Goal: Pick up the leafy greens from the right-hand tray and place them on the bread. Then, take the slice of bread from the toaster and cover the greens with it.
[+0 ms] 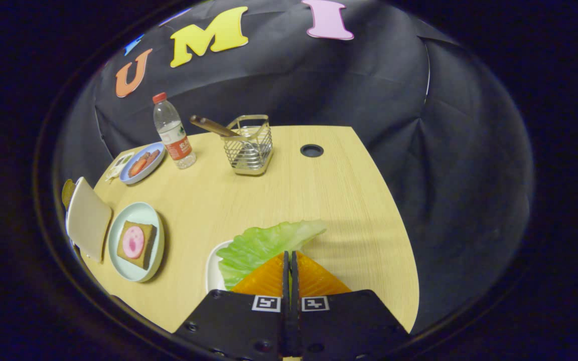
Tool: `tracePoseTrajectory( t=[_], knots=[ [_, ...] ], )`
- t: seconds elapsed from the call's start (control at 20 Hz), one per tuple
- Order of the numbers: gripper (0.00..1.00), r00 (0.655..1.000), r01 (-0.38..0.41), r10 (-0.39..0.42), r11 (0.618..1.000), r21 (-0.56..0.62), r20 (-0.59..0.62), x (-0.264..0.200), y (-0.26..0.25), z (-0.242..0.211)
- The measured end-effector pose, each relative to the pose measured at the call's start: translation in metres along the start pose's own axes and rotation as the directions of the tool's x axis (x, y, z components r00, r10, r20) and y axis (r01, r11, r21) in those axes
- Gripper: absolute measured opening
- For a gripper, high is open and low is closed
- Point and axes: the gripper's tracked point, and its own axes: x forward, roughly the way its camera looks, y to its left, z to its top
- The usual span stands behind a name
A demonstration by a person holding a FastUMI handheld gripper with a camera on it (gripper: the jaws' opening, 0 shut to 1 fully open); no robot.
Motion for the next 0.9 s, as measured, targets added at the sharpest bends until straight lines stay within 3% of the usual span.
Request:
tracePoseTrajectory(
  t=[0.65,0.9],
  knots=[
    [0.00,0.987,0.059,-0.049,0.996,-0.064,0.152,-0.103,0.125,0.028],
    [0.00,0.987,0.108,-0.106,0.994,-0.015,0.117,-0.101,0.111,0.007]
  ],
)
